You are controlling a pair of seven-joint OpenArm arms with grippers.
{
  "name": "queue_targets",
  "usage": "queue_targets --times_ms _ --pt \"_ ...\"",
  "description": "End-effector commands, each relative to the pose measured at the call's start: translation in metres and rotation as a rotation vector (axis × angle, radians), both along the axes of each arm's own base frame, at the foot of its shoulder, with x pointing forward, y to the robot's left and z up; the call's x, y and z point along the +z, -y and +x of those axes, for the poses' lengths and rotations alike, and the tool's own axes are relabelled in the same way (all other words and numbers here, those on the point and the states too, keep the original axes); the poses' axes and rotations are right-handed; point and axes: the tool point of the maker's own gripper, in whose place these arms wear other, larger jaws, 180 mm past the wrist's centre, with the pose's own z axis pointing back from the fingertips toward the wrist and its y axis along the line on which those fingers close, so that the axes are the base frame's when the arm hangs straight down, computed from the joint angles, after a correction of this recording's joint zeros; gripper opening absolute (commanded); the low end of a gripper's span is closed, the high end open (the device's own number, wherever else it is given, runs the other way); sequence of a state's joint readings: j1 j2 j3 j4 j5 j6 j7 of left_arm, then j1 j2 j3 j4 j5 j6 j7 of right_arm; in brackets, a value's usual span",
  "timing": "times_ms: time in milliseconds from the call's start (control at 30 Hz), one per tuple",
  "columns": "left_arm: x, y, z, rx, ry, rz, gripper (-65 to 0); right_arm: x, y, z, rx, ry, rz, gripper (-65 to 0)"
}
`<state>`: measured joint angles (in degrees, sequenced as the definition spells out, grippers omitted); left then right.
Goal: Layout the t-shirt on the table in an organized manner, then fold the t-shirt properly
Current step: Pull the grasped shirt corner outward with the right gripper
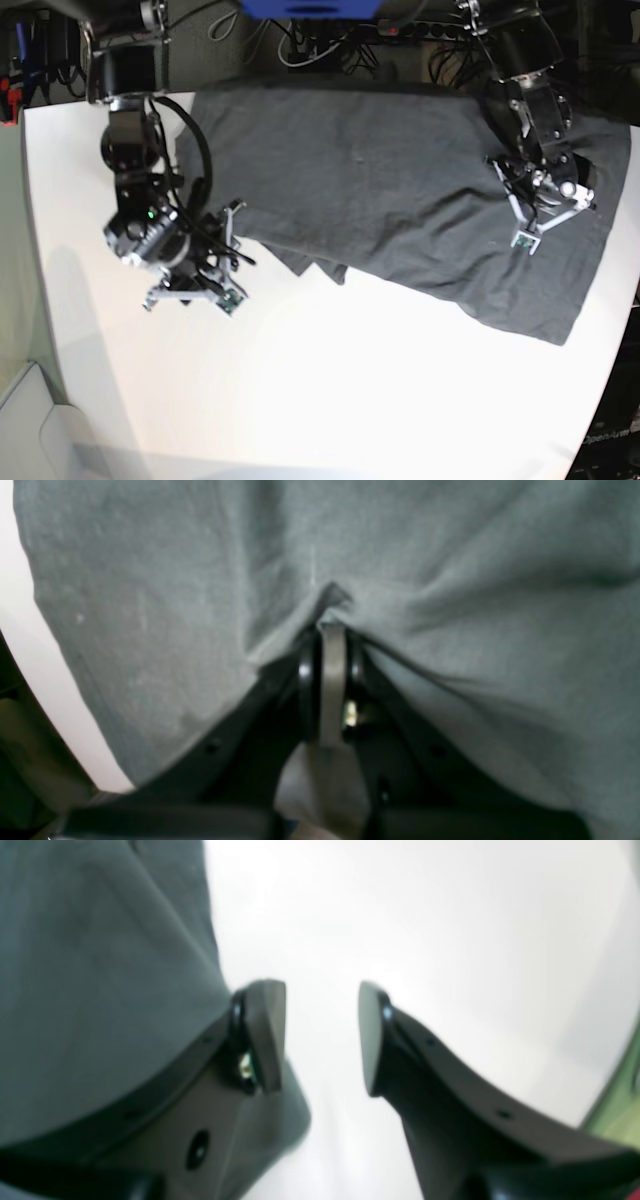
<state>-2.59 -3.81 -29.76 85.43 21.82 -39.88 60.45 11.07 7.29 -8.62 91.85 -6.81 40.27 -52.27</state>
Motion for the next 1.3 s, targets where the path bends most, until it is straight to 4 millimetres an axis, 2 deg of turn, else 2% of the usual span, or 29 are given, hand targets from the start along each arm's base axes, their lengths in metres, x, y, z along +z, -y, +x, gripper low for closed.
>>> queue_targets --times_ms 0,100,233,500,900,1167,1267 --pt "0.002 -0.002 0.001 0.002 0.0 0.002 -64.7 0.015 -0.004 0.018 0.019 0.042 -0.01 -40.0" --pt "0.001 -0.002 -0.001 0.003 -0.002 0.003 -64.7 0.005 -0.033 0.029 0.096 -0.003 -0.03 -39.9" --pt "0.002 -0.002 -0.001 0.005 -0.002 0.003 -64.7 -0.005 -0.059 0.039 0.13 -0.057 -0.014 -39.8" --pt "0.003 -0.002 0.001 0.006 0.003 0.005 -64.7 -0.024 -0.099 0.037 0.163 -0.128 0.069 -39.8" --pt "0.003 -0.003 0.0 0.006 0.0 0.006 -64.7 -0.056 -0.103 0.028 0.165 -0.189 0.138 -39.8" --pt "0.002 -0.002 0.001 0.004 0.003 0.001 -64.7 -0.056 -0.079 0.036 0.15 -0.153 0.132 -40.7" --pt "0.001 -0.002 0.0 0.004 0.001 0.0 -64.7 -0.068 -0.069 0.033 0.139 -0.175 0.136 -46.4"
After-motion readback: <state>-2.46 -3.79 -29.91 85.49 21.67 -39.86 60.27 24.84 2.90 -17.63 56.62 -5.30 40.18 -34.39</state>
